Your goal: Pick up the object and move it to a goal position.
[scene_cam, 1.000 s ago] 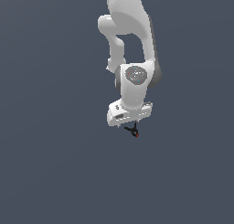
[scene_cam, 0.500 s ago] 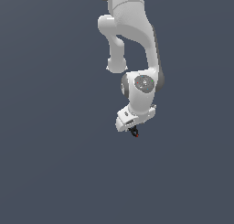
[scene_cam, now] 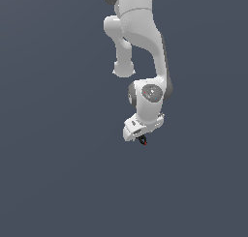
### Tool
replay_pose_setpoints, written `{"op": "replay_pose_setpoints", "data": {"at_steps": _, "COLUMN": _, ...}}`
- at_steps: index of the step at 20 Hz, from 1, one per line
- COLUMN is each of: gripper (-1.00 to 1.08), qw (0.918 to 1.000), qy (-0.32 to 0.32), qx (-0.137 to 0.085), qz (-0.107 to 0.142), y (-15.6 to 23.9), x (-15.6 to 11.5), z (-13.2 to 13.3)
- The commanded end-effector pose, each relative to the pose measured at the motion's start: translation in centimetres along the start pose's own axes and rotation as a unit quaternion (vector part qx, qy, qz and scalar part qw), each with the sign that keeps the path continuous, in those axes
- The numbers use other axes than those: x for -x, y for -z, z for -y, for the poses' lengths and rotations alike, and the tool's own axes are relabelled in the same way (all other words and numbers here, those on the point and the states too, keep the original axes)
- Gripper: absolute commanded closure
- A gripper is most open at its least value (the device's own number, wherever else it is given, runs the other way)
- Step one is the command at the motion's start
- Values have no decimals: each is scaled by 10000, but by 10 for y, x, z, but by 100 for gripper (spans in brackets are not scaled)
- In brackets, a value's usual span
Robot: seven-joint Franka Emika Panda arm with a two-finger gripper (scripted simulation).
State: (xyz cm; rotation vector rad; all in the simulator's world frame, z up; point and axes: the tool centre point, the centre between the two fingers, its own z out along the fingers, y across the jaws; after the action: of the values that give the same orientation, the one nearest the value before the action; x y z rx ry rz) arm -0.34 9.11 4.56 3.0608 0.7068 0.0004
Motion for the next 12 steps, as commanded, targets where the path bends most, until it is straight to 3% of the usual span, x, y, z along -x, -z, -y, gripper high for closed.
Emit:
{"op": "replay_pose_setpoints", "data": {"at_steps": 1, "gripper": -92, "qw": 10000, "qy": 10, "qx": -2, "qz": 4, "y": -13, "x": 1, "z": 1}}
{"op": "replay_pose_setpoints", "data": {"at_steps": 9, "gripper": -92, "qw": 10000, "qy": 21, "qx": -1, "qz": 1, "y": -32, "x": 0, "z": 1}}
{"op": "replay_pose_setpoints", "data": {"at_steps": 10, "gripper": 108, "qw": 10000, "qy": 21, "qx": -1, "qz": 1, "y": -32, "x": 0, "z": 1}}
{"op": "replay_pose_setpoints", "data": {"at_steps": 12, "gripper": 108, "qw": 10000, "qy": 21, "qx": -1, "qz": 1, "y": -32, "x": 0, "z": 1}}
